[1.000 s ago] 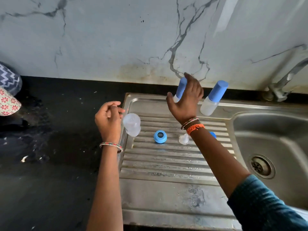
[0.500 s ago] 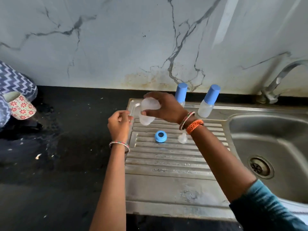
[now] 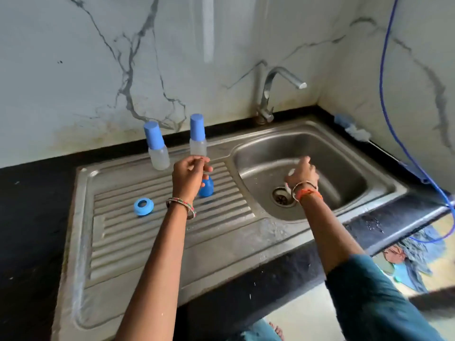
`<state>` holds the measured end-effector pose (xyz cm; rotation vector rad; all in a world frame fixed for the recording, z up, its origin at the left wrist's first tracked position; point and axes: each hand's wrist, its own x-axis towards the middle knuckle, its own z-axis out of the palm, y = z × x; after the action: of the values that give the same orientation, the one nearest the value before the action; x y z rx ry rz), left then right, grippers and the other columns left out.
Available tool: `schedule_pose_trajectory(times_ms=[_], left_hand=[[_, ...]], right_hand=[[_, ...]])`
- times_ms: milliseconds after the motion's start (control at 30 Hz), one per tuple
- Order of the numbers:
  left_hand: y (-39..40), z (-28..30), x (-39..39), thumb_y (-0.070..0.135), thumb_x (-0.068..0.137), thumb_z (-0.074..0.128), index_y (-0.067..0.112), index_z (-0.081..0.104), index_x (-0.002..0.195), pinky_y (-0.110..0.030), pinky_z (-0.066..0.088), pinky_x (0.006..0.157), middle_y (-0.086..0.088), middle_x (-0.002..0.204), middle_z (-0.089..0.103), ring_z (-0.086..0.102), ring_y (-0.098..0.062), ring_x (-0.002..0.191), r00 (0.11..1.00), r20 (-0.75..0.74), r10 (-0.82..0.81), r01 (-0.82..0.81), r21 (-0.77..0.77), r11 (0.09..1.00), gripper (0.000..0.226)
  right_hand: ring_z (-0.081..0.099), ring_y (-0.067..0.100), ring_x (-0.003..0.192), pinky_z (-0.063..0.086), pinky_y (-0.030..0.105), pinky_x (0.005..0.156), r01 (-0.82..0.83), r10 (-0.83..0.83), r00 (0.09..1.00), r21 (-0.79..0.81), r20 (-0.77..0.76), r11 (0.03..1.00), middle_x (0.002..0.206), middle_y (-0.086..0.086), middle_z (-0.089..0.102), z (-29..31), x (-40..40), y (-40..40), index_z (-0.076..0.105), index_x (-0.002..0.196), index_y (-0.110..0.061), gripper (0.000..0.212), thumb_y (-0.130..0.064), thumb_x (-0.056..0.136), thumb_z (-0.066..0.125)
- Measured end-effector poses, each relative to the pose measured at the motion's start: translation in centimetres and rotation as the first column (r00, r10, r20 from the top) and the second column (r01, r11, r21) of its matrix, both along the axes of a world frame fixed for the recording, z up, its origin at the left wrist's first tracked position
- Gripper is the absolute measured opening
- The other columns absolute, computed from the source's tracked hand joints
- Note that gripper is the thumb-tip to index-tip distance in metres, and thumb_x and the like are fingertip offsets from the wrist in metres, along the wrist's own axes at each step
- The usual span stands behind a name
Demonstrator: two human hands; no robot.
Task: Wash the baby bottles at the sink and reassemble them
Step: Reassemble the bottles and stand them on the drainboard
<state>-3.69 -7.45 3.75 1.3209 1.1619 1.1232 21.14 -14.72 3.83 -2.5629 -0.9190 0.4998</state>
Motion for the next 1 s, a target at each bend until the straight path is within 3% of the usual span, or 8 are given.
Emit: schedule_pose_trajectory(times_ms=[100,267,400,600,700,767,900,1000], left_hand=[[-0.5,0.5,1.7,0.010,0.093,0.046,0.017,0.066,0.079,-0.015,0.044,0.043,0.005,0.064,0.067,0.057,-0.001,0.047,0.998,0.008,-0.059,0.059,0.004,0.998,0.025],[-1.9,0.8,2.2,0.007,0.094,0.045,0.013,0.066,0.080,-0.019,0.046,0.045,0.005,0.061,0.066,0.058,-0.004,0.050,0.979,0.091,-0.181,0.188,-0.082,0.979,0.025],[-2.7,0.3,1.0,0.008,0.095,0.045,0.012,0.066,0.085,-0.018,0.045,0.046,0.001,0.069,0.065,0.055,-0.002,0.049,0.985,0.052,-0.166,0.172,-0.127,0.977,0.024],[-2.3,0.4,-0.5,0.010,0.095,0.047,0.017,0.067,0.083,-0.019,0.048,0.049,0.007,0.067,0.068,0.058,-0.001,0.051,0.977,0.070,-0.202,0.211,-0.172,0.962,0.024],[-2.4,0.2,-1.0,0.010,0.095,0.049,0.019,0.066,0.086,-0.022,0.049,0.054,0.005,0.075,0.068,0.057,-0.004,0.057,0.962,0.010,-0.274,0.271,-0.195,0.943,0.021],[-2.6,-0.3,-1.0,0.011,0.095,0.052,0.020,0.065,0.089,-0.021,0.049,0.054,0.005,0.080,0.068,0.057,-0.005,0.062,0.939,-0.060,-0.340,0.319,-0.224,0.921,0.017],[-3.5,-0.5,-0.4,0.023,0.096,0.053,0.019,0.058,0.108,-0.022,0.052,0.059,0.000,0.098,0.064,0.058,-0.009,0.077,0.864,-0.047,-0.501,0.458,-0.340,0.821,0.014],[-3.4,-1.0,-1.8,0.017,0.096,0.052,0.019,0.058,0.106,-0.026,0.052,0.065,0.000,0.099,0.063,0.061,-0.011,0.079,0.779,-0.077,-0.623,0.553,-0.384,0.739,0.012]], right_hand=[[0.059,0.031,0.105,0.057,0.038,0.073,0.115,0.055,0.896,0.351,-0.442,0.929,0.129,0.006,0.049,2.6,2.2,0.7,0.042,0.135,-0.007,0.080,-0.032,0.070,0.083],[0.061,0.023,0.111,0.055,0.028,0.084,0.329,0.342,0.257,0.415,-0.904,0.848,0.123,0.023,0.059,3.3,3.3,0.1,0.054,0.128,-0.013,0.051,-0.019,0.080,0.073],[0.052,0.036,0.115,0.050,0.044,0.092,0.282,-0.040,0.678,0.209,-0.734,0.937,0.137,0.023,0.043,0.2,0.9,-0.4,0.041,0.135,-0.002,0.057,-0.006,0.084,0.066],[0.063,0.032,0.100,0.059,0.032,0.068,0.379,0.466,0.169,0.494,-0.869,0.783,0.127,0.022,0.056,1.9,1.5,-0.7,0.052,0.127,-0.006,0.052,-0.031,0.084,0.066],[0.055,0.038,0.109,0.052,0.038,0.083,0.342,-0.107,0.789,0.287,-0.605,0.895,0.134,0.022,0.049,-0.7,-1.1,-0.4,0.052,0.127,-0.003,0.045,-0.011,0.085,0.065],[0.049,0.038,0.114,0.045,0.039,0.091,0.421,-0.259,0.891,0.463,-0.372,0.780,0.132,0.021,0.043,-1.2,-3.4,-0.1,0.047,0.129,-0.004,0.048,-0.011,0.084,0.063],[0.058,0.036,0.111,0.058,0.043,0.077,0.625,0.326,0.279,0.429,-0.903,0.653,0.121,0.019,0.054,0.1,-7.6,-1.0,0.057,0.109,0.000,0.032,-0.014,0.083,0.070],[0.065,0.022,0.095,0.055,0.034,0.081,0.216,0.516,0.379,0.616,-0.768,0.757,0.106,0.008,0.067,-0.4,-11.3,-3.3,0.058,0.115,-0.005,0.036,-0.020,0.084,0.069]])
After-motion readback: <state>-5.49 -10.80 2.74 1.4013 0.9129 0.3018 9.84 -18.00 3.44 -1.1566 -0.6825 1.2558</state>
